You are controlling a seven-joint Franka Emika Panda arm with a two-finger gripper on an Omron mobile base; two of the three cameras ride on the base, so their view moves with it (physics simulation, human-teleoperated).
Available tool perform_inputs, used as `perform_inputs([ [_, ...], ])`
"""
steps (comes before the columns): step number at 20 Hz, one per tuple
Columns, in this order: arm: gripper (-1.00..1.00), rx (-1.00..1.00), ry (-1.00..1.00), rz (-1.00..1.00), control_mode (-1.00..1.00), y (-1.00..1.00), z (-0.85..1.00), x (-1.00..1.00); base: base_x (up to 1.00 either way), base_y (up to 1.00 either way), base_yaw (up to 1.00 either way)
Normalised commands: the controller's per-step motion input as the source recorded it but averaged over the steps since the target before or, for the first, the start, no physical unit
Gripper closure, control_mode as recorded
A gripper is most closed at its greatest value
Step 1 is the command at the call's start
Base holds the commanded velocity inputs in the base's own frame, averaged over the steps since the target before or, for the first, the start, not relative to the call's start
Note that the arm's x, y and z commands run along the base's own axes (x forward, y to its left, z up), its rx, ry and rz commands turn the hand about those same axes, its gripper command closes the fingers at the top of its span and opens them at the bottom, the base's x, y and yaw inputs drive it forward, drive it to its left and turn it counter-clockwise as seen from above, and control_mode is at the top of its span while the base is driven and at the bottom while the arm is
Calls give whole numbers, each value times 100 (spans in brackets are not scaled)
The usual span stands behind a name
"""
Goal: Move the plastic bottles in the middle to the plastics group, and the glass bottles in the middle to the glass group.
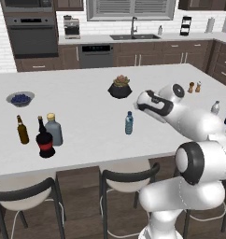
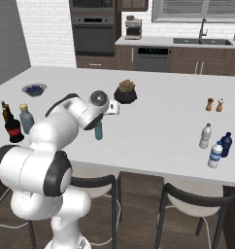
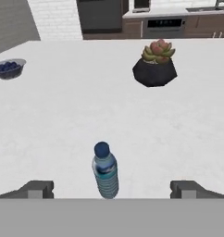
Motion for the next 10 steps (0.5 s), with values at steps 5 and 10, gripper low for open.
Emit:
perform_inputs([
  [5,-100,0,0,0,-100,0,-11,42,0,0,0],
  [10,-100,0,0,0,-100,0,-20,22,0,0,0],
])
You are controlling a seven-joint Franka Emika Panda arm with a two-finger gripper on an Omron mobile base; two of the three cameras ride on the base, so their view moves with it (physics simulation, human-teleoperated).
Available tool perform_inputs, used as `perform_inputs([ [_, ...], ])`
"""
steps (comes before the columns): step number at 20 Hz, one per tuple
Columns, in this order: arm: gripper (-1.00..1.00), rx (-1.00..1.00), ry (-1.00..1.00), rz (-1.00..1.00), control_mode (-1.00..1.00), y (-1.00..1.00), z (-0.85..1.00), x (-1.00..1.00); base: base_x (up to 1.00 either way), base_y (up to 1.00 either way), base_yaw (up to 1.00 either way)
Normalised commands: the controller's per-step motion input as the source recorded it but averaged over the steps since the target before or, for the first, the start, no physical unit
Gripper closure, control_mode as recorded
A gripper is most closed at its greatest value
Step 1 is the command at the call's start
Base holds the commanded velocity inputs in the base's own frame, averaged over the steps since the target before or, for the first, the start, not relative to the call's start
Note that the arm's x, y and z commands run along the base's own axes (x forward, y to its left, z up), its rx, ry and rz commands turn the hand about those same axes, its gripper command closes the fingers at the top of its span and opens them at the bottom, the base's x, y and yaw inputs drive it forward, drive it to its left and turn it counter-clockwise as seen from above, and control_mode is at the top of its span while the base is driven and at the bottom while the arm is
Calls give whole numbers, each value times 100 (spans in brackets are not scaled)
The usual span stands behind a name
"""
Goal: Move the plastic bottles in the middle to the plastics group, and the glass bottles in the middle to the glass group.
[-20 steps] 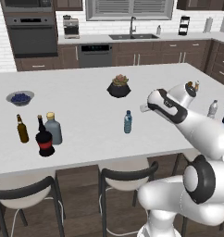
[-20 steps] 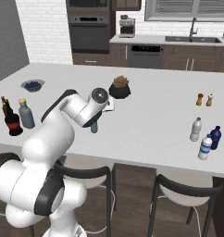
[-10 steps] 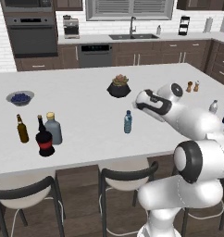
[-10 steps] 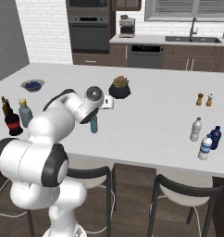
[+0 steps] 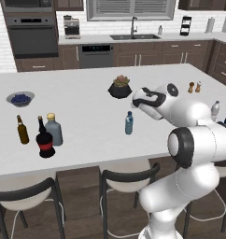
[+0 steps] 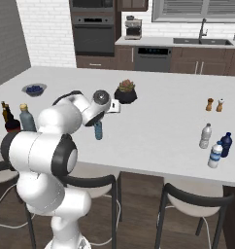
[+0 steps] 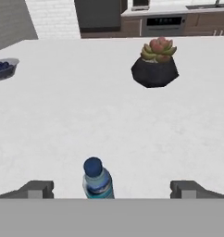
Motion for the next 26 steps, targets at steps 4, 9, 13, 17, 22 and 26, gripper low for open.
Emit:
perform_inputs([
  [4,-100,0,0,0,-100,6,-27,5,0,0,0],
  [9,-100,0,0,0,-100,12,-31,0,0,0,0],
  [13,-100,0,0,0,-100,15,-4,5,0,0,0],
  [17,-100,0,0,0,-100,14,-4,23,0,0,0],
  [22,-100,0,0,0,-100,10,-8,15,0,0,0],
  [26,-100,0,0,0,-100,2,-27,10,0,0,0],
])
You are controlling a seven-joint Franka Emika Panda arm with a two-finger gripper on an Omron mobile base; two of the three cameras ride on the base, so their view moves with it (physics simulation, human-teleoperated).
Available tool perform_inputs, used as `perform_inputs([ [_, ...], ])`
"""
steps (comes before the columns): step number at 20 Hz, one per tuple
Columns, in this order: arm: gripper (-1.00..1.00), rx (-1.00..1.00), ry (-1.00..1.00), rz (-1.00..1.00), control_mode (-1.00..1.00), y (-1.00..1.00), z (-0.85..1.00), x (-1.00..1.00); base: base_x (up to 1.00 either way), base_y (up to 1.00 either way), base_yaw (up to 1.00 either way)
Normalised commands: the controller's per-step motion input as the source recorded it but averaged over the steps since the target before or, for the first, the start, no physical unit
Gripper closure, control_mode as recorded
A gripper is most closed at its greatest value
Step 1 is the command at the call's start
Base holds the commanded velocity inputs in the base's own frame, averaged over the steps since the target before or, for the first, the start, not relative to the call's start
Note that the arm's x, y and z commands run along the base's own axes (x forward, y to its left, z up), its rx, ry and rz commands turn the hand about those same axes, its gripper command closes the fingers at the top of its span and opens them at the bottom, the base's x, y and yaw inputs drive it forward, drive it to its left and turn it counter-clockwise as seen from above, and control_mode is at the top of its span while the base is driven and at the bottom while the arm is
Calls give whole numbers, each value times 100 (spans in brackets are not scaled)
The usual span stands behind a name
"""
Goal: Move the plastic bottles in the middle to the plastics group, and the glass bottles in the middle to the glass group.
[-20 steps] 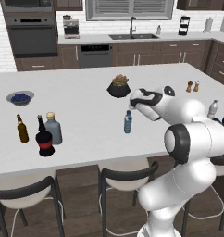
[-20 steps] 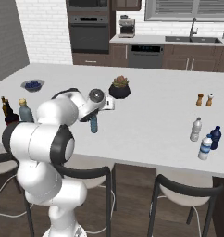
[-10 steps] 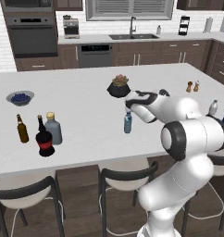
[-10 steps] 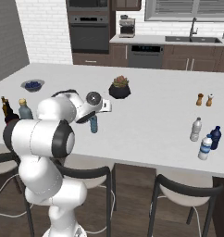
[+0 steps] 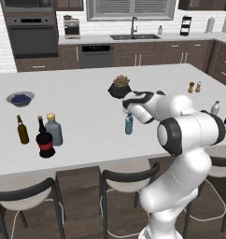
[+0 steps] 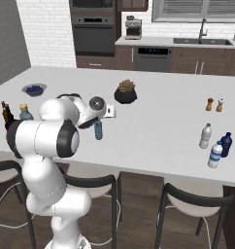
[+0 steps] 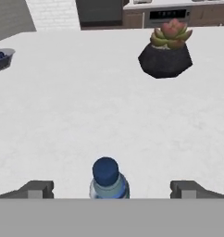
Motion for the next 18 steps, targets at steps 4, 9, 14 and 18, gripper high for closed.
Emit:
perform_inputs([
  [4,-100,0,0,0,-100,0,-24,5,0,0,0],
  [9,-100,0,0,0,-100,0,-35,2,0,0,0],
  [14,-100,0,-4,0,-100,1,-29,7,0,0,0],
  [18,-100,0,-2,0,-100,6,-12,21,0,0,0],
])
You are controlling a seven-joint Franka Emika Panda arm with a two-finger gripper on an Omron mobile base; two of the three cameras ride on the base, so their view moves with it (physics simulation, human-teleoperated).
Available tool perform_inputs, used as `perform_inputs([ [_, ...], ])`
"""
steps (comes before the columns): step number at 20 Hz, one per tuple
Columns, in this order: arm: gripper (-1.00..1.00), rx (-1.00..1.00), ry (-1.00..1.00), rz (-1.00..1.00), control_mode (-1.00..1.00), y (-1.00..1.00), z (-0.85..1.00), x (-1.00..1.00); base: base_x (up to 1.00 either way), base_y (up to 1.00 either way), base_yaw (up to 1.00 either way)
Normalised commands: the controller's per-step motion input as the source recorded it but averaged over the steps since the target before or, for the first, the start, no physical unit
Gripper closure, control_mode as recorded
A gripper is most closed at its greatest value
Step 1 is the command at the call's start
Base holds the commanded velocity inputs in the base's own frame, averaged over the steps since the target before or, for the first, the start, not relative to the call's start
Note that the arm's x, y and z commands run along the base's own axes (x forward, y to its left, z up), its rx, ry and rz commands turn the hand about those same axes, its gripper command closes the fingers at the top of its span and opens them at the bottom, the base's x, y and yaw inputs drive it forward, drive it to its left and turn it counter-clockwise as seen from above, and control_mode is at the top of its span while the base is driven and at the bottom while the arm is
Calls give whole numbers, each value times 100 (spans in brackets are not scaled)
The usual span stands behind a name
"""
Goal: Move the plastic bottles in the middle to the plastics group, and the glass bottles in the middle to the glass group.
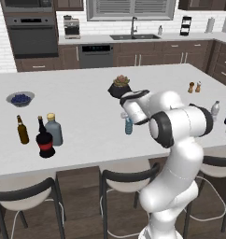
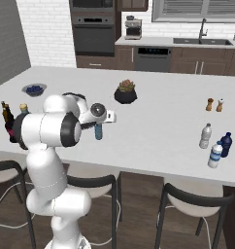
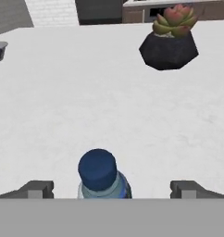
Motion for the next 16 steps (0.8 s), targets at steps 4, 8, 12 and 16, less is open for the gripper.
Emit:
perform_inputs([
  [4,-100,0,0,0,-100,10,-18,20,0,0,0],
  [8,-100,0,0,0,-100,9,-26,7,0,0,0],
  [12,-100,0,0,0,-100,4,-9,0,0,0,0],
  [16,-100,0,0,0,-100,0,0,0,0,0,0],
])
